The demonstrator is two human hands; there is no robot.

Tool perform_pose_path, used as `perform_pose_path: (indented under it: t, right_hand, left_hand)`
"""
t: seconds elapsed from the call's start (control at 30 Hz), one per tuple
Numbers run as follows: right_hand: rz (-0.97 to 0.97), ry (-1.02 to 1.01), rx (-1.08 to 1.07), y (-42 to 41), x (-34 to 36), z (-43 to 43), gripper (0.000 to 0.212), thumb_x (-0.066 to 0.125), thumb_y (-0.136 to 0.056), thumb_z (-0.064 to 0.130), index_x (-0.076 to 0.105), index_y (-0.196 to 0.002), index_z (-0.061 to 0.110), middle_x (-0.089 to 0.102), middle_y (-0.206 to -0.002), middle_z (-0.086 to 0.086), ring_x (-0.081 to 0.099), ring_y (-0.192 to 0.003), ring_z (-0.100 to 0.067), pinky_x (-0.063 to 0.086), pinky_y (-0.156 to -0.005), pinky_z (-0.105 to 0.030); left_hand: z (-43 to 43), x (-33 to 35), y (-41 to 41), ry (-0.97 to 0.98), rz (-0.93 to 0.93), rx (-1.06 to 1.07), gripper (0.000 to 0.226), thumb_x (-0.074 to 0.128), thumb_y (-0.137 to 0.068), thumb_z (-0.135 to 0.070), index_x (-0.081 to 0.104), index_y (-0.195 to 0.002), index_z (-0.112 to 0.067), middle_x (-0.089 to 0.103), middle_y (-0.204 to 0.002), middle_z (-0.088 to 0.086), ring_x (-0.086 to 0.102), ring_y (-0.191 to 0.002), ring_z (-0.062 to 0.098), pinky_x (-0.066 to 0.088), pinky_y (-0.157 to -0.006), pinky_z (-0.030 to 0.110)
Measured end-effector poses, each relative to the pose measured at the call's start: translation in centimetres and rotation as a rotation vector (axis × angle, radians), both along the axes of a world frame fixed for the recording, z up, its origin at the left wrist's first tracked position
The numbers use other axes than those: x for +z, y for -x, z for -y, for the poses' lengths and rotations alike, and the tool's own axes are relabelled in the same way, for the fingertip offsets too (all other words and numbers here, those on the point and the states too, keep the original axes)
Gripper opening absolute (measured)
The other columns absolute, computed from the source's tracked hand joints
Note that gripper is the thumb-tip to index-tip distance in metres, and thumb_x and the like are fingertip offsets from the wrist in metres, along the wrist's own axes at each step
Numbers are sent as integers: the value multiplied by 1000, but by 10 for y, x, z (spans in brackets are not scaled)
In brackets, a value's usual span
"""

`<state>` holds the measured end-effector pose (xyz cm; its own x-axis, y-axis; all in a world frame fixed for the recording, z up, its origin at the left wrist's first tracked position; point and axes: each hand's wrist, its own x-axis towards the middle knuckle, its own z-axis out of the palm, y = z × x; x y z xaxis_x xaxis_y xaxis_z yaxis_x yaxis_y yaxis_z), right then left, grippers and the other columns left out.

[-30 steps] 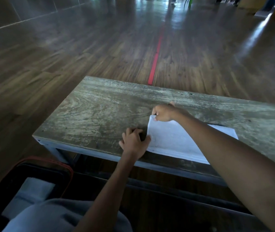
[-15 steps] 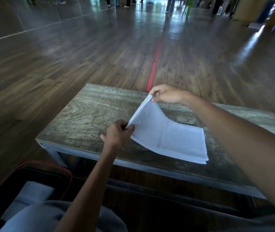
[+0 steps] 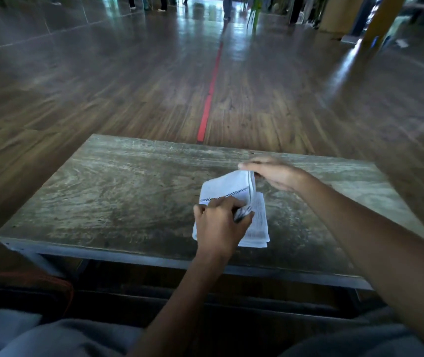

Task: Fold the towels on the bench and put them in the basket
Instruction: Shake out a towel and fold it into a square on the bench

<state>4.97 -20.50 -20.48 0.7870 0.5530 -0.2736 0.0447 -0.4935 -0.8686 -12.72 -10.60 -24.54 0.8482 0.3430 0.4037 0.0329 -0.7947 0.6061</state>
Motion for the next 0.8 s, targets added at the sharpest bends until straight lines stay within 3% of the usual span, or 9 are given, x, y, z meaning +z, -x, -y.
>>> perform_pose_path:
  t: [0.03,0.1,0.23,0.33,0.43,0.53,0.63,0.7,0.8]
  right_hand:
    - [29,21,-8,-1,-7,5,4,65,-88,21,64,-85,19,62,-98,0,53,-96,-12,42,-80,-22]
    - [76,43,-47,-6,-22,16,11,65,-86,10,63,-84,20,63,-100,-5,55,-95,-14,43,-79,-23]
    - [98,63,-107,-8,-47,30,12,68,-84,8,63,-92,16,65,-102,-10,59,-94,-16,45,-78,-25]
    - [116,91,-126,-12,-58,36,17,69,-83,8,65,-100,10,66,-107,-12,59,-95,-15,46,-73,-18]
    - [154,68,-172,-13,-58,38,25,68,-84,8,63,-108,1,65,-108,-19,58,-90,-16,44,-62,-10]
    - [237,131,-155,-6,-55,38,28,65,-88,16,62,-113,4,63,-104,-9,57,-93,-15,44,-67,-12]
    - [389,264,-143,4,-59,45,30,54,-94,29,55,-119,14,59,-106,0,57,-106,-21,42,-97,-33]
    - [530,357,-88,19,-59,51,32,47,-95,34,49,-123,19,56,-116,-1,52,-114,-24,36,-103,-43]
    - [719,505,170,64,-58,58,47,40,-95,42,37,-138,22,43,-140,0,35,-131,-21,23,-105,-39]
  left_hand:
    - [6,-7,-6,-23,-7,-16,17,67,-77,-45,65,-84,-29,68,-81,-11,60,-86,9,22,-75,32]
    - [19,-21,-17,-72,-33,-49,13,67,-75,-40,63,-75,-27,66,-74,-10,61,-81,13,25,-72,33]
    - [34,-39,-24,-186,-95,-84,15,76,-63,-34,65,-69,-27,65,-68,-7,62,-73,18,34,-69,35]
    - [38,-44,-27,-233,-99,-95,20,81,-57,-34,65,-66,-26,64,-64,-7,63,-69,19,37,-67,34]
    - [39,-48,-28,-250,-116,-89,27,73,-60,-51,66,-66,-26,66,-66,-8,63,-72,18,39,-70,35]
    - [34,-40,-28,-265,-105,-43,42,51,-70,-64,69,-75,-26,70,-79,-9,63,-84,14,35,-76,33]
    - [6,-25,-41,-264,-164,-49,38,45,-83,-49,66,-103,-25,67,-107,-5,58,-104,17,30,-87,36]
    - [-19,-24,-53,-290,-311,-82,43,46,-89,-41,54,-127,-24,52,-135,-4,45,-125,16,27,-100,39]
    - [-45,-31,-60,-349,-491,-235,57,33,-90,-50,38,-141,-25,29,-152,-7,26,-140,13,23,-108,43]
